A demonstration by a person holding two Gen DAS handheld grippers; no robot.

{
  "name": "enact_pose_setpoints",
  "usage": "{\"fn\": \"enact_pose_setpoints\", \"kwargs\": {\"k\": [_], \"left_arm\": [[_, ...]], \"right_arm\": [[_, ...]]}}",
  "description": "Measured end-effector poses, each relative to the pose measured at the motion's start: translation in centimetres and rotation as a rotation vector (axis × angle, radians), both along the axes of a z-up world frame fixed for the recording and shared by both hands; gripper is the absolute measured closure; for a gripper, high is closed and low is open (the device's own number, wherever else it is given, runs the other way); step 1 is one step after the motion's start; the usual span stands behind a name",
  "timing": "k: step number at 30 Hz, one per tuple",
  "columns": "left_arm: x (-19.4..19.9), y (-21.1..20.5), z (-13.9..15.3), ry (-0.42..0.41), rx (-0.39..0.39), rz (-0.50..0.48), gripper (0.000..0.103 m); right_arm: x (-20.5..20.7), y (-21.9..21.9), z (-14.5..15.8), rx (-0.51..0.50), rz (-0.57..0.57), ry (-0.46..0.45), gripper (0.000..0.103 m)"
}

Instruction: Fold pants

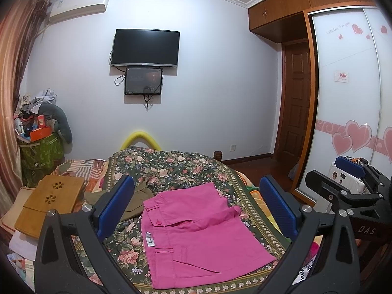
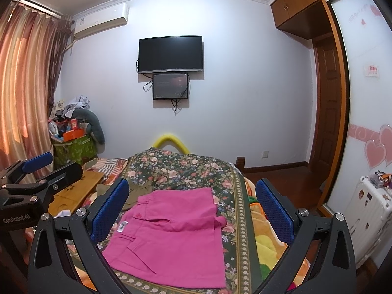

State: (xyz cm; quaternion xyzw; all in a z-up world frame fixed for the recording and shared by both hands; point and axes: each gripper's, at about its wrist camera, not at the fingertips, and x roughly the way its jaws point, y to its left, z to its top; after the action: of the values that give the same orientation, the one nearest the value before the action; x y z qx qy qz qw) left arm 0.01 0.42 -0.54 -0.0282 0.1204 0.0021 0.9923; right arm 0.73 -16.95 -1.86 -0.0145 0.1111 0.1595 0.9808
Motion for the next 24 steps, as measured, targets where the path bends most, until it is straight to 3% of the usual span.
{"fn": "enact_pose_setpoints", "kwargs": {"k": [24], "left_arm": [[0.18, 0.02, 0.11, 0.003, 0.0, -0.004, 0.0]], "right_arm": [[-0.12, 0.29, 0.2, -0.004, 0.003, -0.003, 0.0]]}}
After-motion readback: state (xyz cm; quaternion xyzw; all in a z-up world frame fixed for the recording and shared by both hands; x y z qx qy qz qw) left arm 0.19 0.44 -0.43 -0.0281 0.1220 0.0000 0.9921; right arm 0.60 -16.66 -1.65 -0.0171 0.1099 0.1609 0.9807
